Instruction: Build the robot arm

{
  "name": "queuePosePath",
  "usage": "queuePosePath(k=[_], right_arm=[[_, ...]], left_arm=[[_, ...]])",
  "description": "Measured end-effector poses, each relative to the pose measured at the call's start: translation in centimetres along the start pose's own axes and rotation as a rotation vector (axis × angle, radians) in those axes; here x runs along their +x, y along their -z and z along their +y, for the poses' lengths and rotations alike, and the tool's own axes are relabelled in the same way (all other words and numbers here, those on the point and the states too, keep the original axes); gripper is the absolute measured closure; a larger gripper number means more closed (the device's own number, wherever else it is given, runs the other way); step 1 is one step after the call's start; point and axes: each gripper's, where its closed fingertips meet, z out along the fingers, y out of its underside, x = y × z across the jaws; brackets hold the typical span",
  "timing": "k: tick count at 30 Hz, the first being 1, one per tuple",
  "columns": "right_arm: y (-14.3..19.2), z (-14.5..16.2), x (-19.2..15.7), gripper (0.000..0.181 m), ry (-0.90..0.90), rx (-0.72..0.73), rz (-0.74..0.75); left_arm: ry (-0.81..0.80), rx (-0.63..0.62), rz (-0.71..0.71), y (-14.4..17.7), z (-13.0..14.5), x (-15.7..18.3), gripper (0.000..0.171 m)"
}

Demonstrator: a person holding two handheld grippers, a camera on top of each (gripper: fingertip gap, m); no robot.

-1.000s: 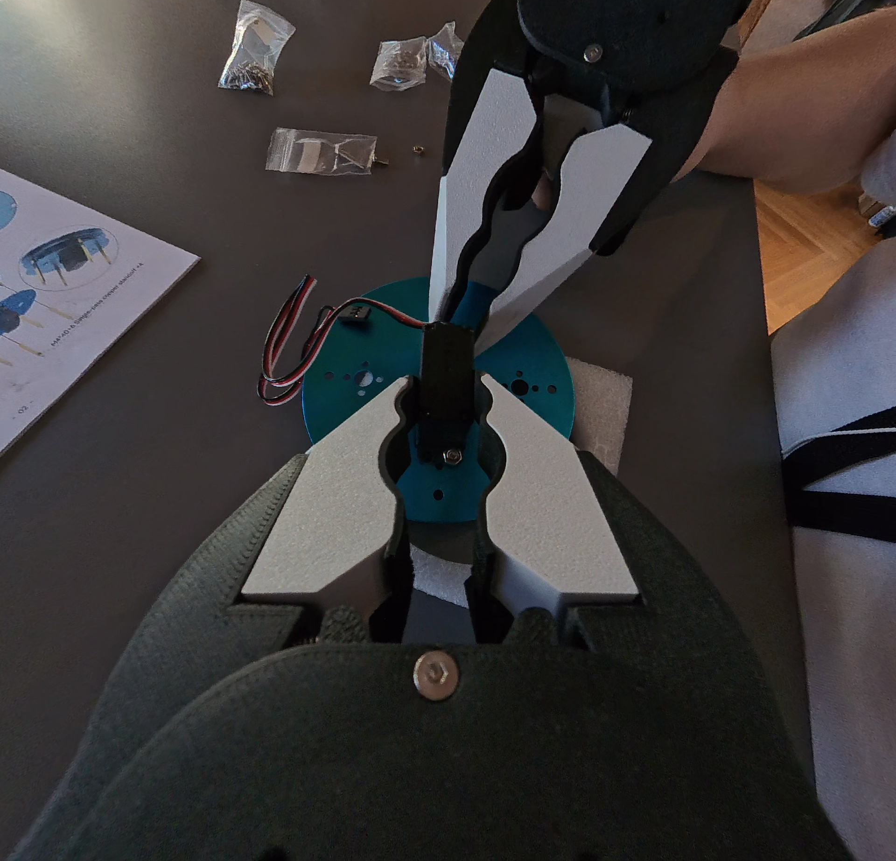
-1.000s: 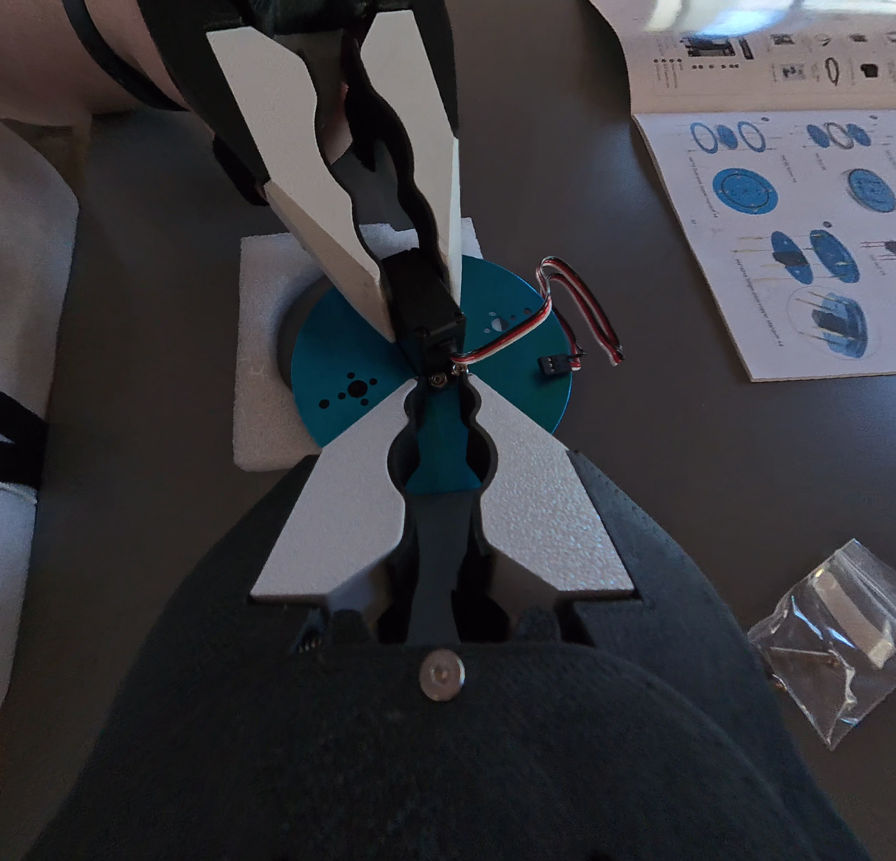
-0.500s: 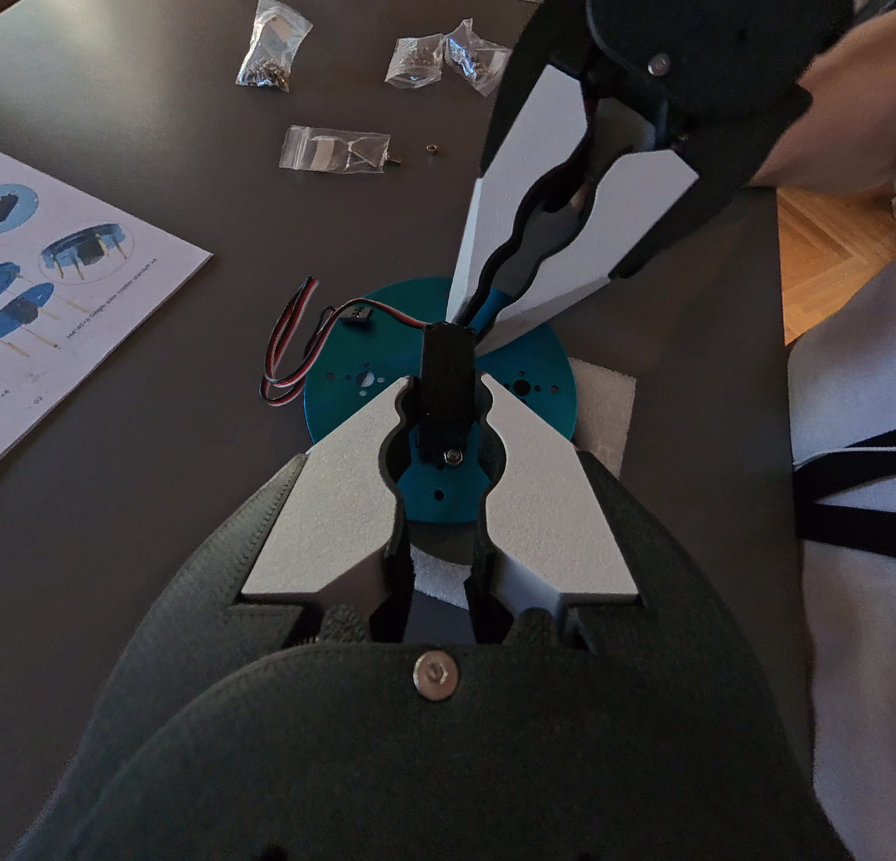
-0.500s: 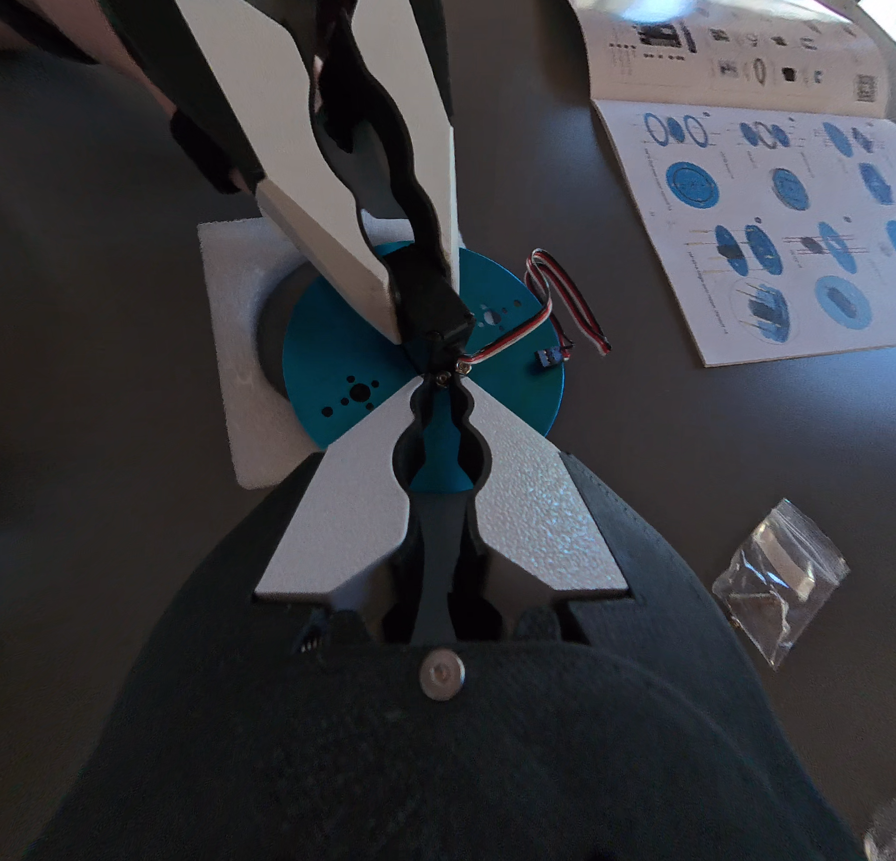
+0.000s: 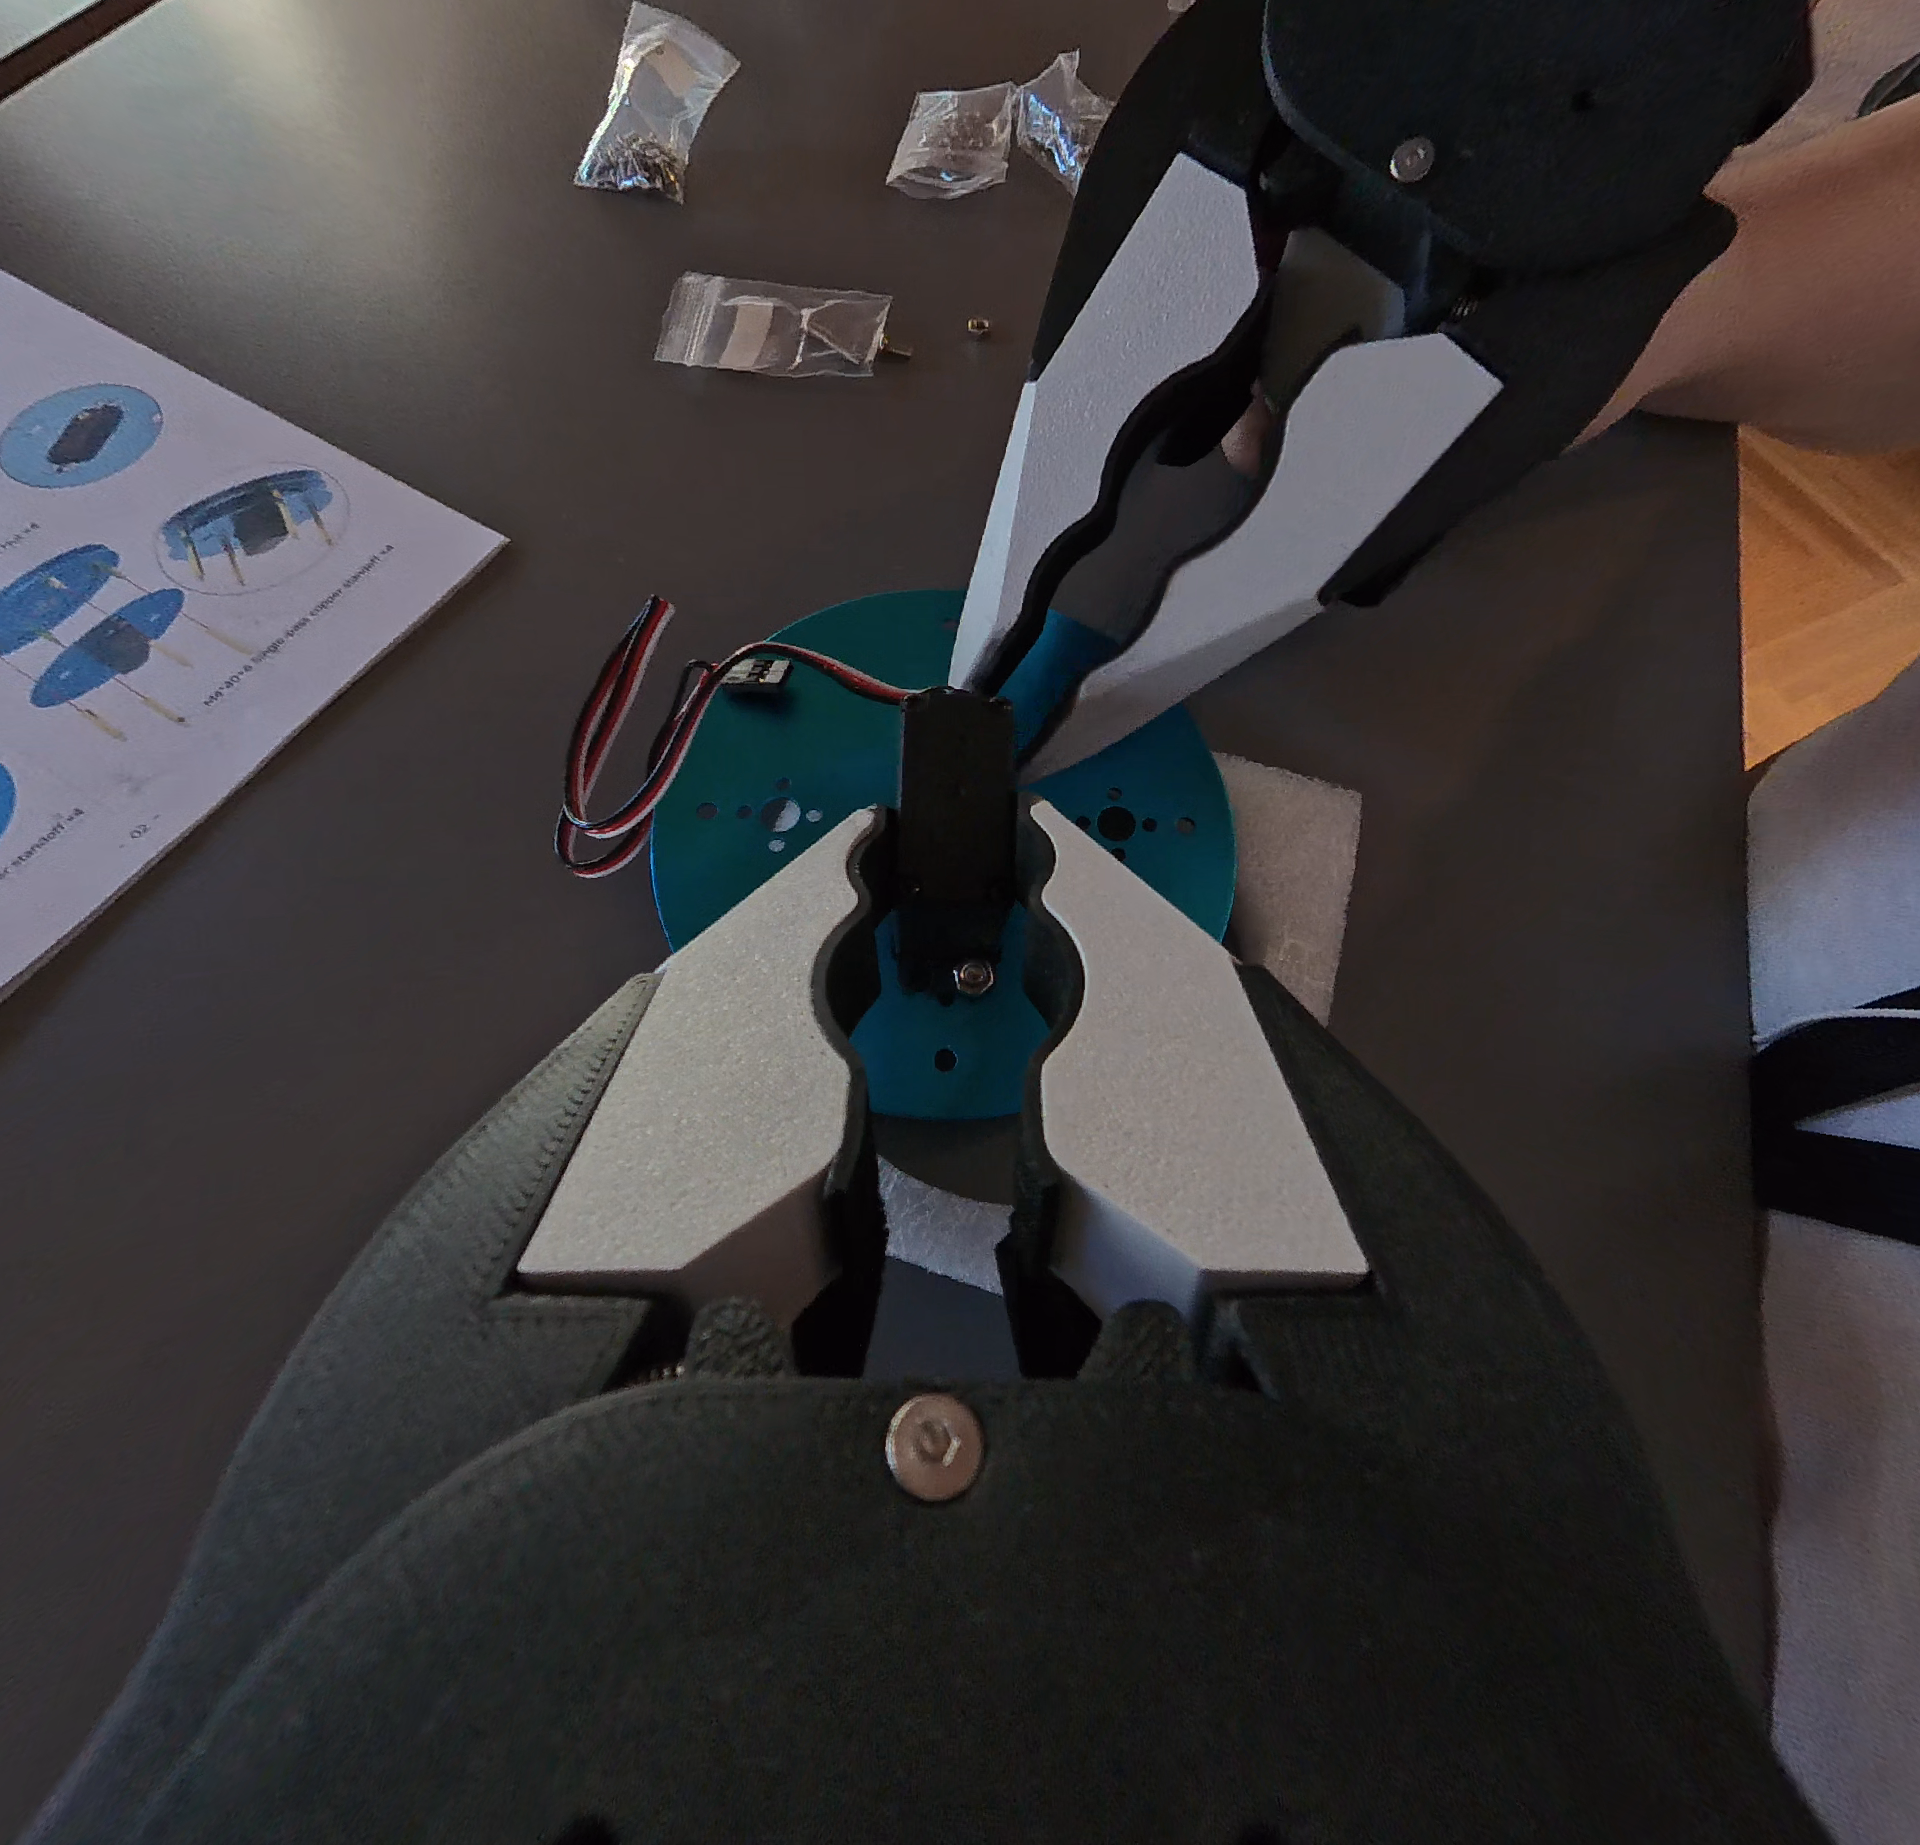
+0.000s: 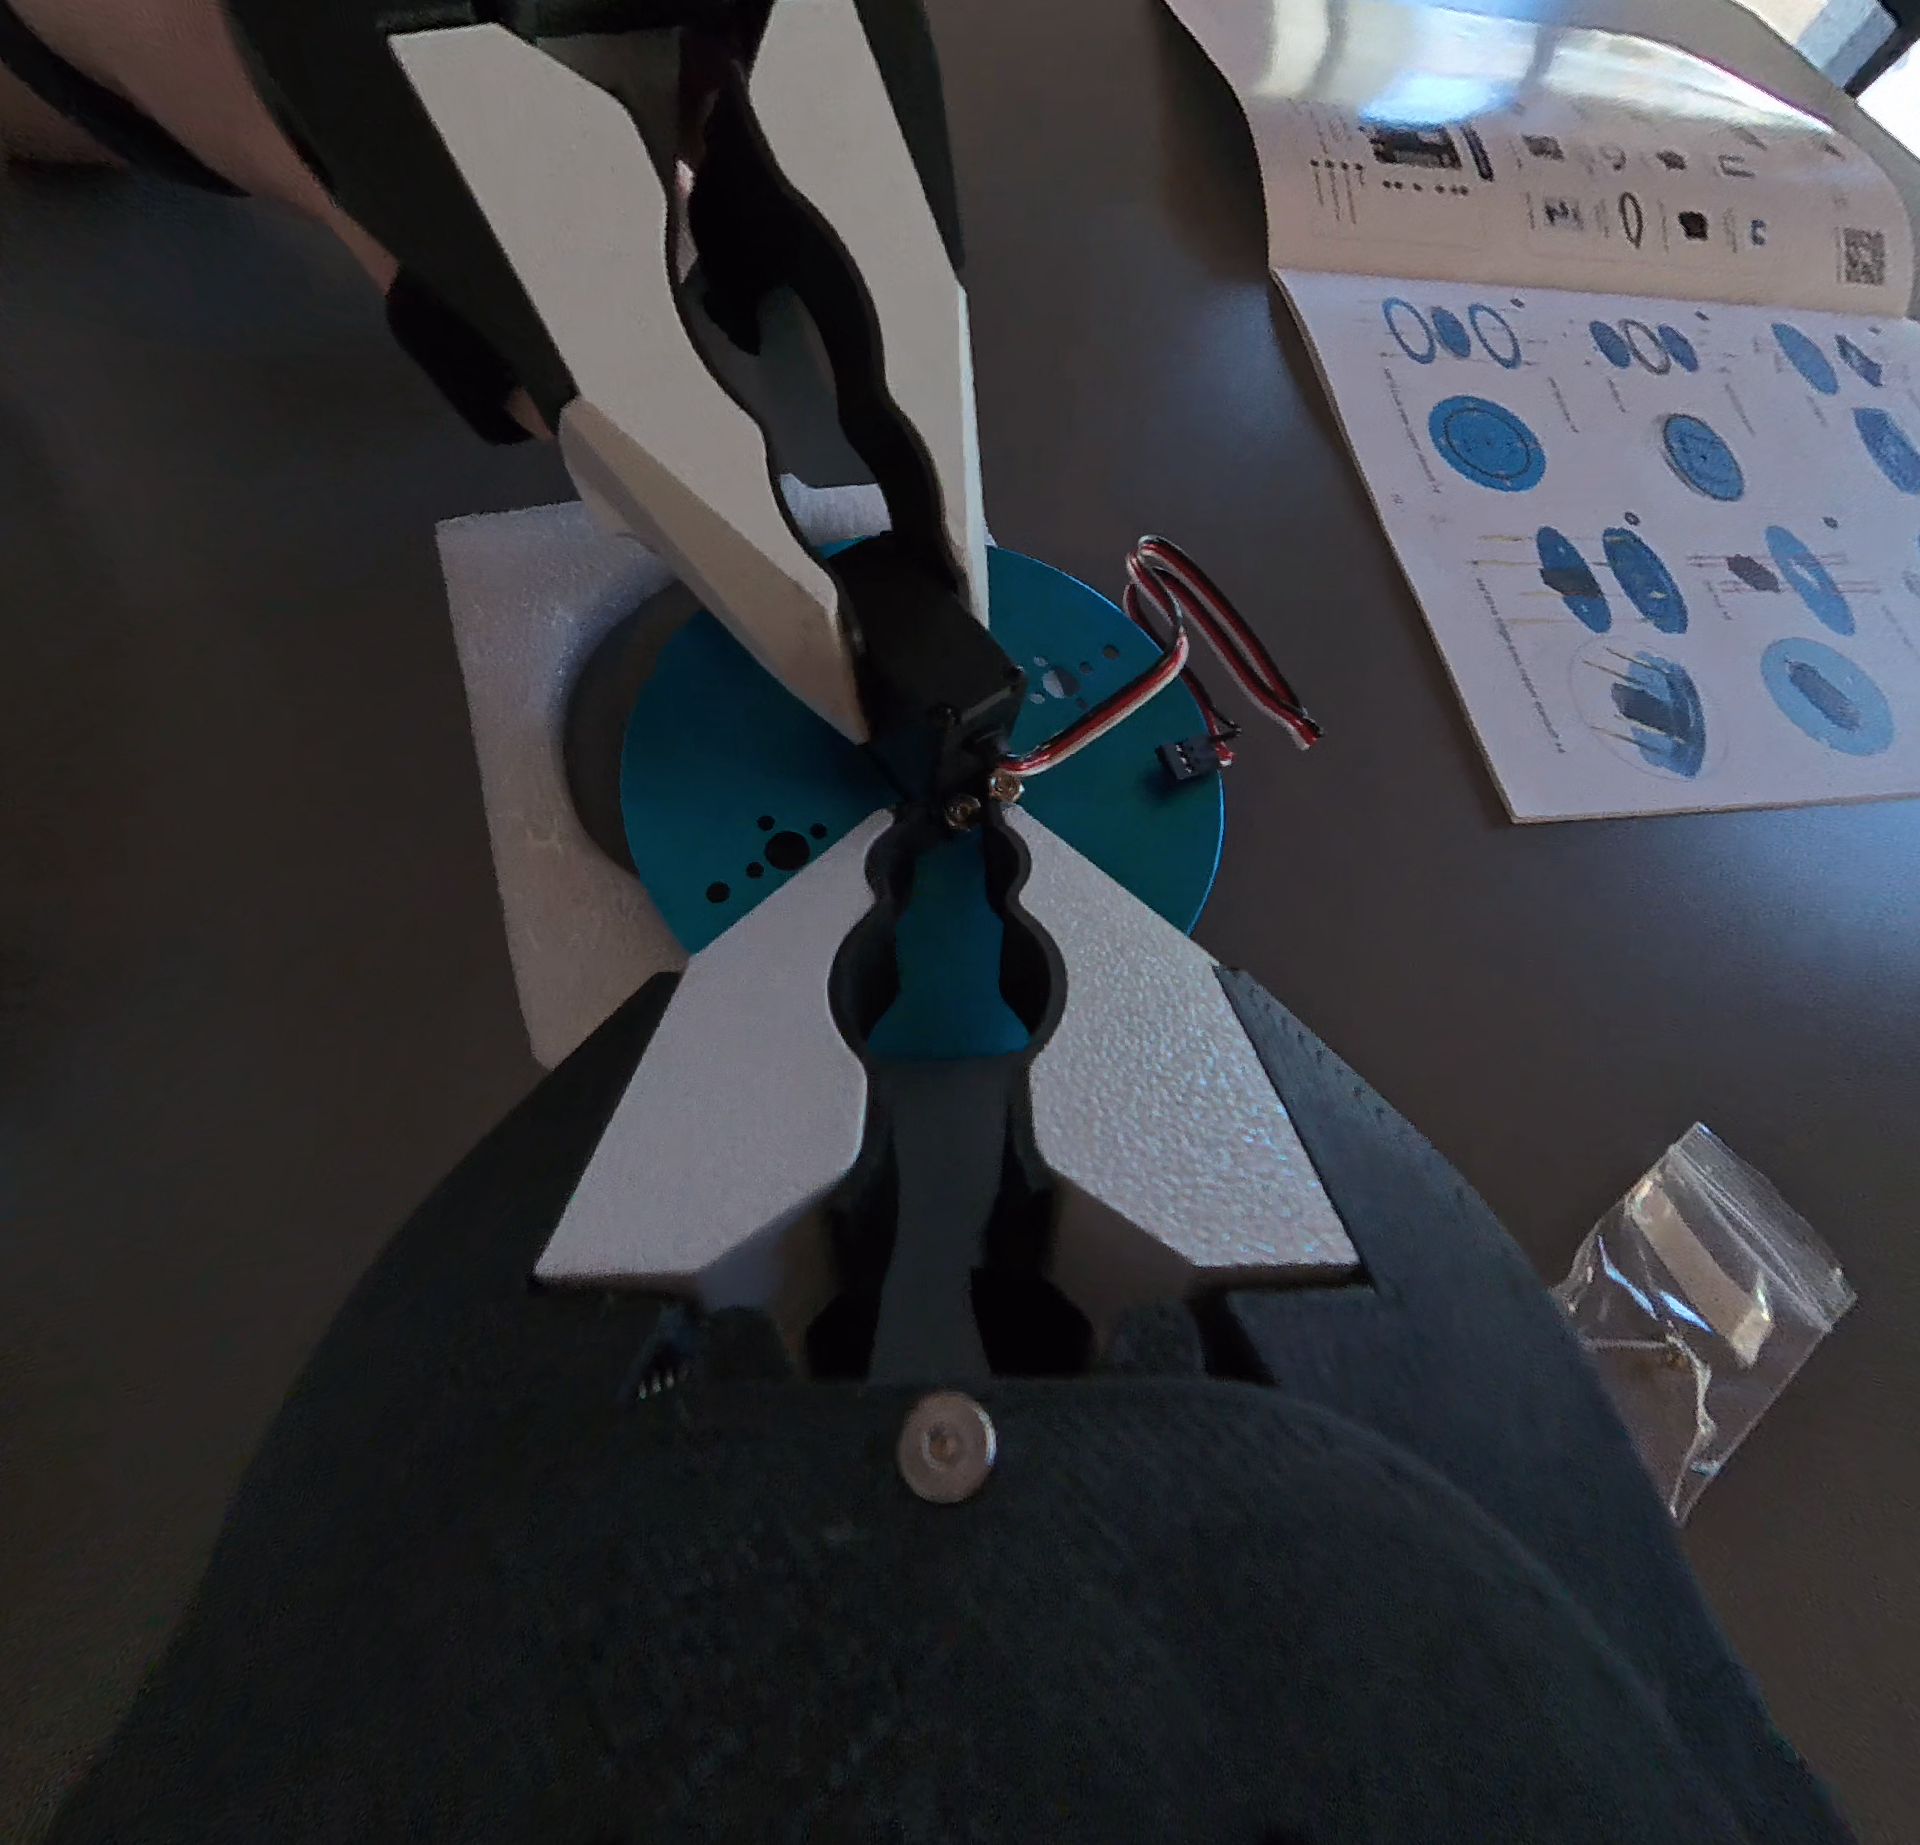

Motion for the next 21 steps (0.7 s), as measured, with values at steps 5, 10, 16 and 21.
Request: queuePosePath(k=[5, 10, 16, 21], right_arm=[[0.0, -0.2, -0.6, 0.158, 0.013, 0.004, -0.030], [0.0, -0.2, -1.0, 0.144, -0.037, 0.008, -0.083], [1.0, -0.6, -0.7, 0.128, -0.165, 0.051, -0.137], [1.2, -1.1, -0.5, 0.137, -0.212, 0.071, -0.118]], left_arm=[[0.000, 0.001, 0.001, 0.0, 0.0, 0.0, 0.149], [0.005, 0.002, 0.000, 0.0, 0.0, 0.0, 0.149], [0.008, 0.000, -0.002, 0.0, 0.0, 0.0, 0.149], [0.018, 0.003, -0.005, 0.0, 0.0, 0.0, 0.149]])
